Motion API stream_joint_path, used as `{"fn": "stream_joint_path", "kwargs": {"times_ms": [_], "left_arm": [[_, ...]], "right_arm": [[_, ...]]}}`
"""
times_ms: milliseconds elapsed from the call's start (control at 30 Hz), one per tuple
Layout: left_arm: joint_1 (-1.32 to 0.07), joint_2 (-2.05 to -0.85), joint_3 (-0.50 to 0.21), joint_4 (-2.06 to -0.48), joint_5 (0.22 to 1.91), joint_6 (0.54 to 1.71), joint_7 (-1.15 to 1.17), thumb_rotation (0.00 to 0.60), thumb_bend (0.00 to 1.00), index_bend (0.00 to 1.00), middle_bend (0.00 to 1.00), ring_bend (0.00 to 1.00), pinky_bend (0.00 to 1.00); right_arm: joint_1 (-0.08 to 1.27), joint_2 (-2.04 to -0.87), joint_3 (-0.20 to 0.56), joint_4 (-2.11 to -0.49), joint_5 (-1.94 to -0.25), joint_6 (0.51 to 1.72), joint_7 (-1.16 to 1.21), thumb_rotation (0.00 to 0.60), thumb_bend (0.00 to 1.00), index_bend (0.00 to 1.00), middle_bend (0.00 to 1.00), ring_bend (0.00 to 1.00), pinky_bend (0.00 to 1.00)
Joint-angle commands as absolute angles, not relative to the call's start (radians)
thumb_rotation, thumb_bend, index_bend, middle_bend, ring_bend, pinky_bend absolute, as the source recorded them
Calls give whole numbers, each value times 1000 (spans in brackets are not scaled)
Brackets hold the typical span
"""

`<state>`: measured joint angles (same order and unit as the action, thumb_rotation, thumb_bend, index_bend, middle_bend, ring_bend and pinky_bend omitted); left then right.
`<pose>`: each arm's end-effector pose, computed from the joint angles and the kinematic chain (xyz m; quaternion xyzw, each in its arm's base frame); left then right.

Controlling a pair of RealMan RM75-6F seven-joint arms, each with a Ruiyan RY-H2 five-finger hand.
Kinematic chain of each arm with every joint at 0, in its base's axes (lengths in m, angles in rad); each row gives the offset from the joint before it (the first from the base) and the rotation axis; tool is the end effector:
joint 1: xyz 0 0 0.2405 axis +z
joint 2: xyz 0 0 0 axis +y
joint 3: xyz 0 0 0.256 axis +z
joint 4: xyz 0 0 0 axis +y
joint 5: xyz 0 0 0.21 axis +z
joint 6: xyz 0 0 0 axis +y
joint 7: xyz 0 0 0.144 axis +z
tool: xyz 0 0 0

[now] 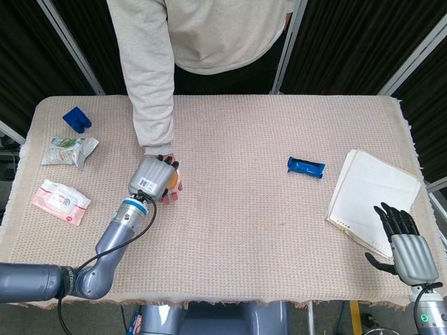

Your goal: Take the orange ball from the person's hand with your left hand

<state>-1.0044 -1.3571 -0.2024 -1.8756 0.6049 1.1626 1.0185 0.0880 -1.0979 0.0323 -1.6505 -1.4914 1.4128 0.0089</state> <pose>-0.0660 0.3487 0.0393 -0.7844 -0.2439 -0.2617 0.5067 -0.3110 -0.1772 0.1507 0.6044 -0.4222 0.3697 0.5656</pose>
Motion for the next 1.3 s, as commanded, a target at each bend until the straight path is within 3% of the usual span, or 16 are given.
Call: {"fn": "stream_joint_path", "kwargs": {"times_ms": [33,233,467,733,933,1100,1200,1233,1300], "left_arm": [[-982,-1329,-191,-1920,670,1186,977,600,603,794,575,517,573],[-912,-1227,-140,-2052,805,1237,922,600,605,796,575,517,572],[-792,-1125,9,-2143,981,1259,850,600,607,796,575,517,571],[-702,-1170,129,-2012,1045,1211,764,600,608,795,574,517,567],[-671,-1294,140,-1823,1046,1171,733,600,607,774,555,503,552],[-669,-1364,131,-1723,1014,1143,758,600,607,667,439,427,504],[-671,-1380,130,-1700,999,1127,772,600,574,565,318,380,420],[-671,-1383,129,-1695,996,1118,771,600,538,513,254,340,365],[-671,-1382,129,-1691,991,1107,768,600,456,387,102,170,234]], "right_arm": [[87,-1097,32,-1651,-1490,1413,10,600,139,50,0,0,0],[87,-1096,34,-1650,-1486,1414,9,600,139,50,0,0,0],[85,-1098,34,-1654,-1487,1417,0,600,139,50,0,0,0],[85,-1100,36,-1657,-1482,1417,-5,600,139,51,0,0,0],[84,-1103,36,-1655,-1487,1421,-12,600,140,50,0,0,0],[82,-1103,37,-1652,-1487,1426,-7,600,139,50,0,0,0],[82,-1103,37,-1650,-1488,1425,-5,600,139,50,0,0,0],[82,-1103,36,-1650,-1489,1426,-5,600,140,50,0,0,0],[82,-1102,36,-1650,-1490,1427,-5,600,140,50,0,0,0]]}}
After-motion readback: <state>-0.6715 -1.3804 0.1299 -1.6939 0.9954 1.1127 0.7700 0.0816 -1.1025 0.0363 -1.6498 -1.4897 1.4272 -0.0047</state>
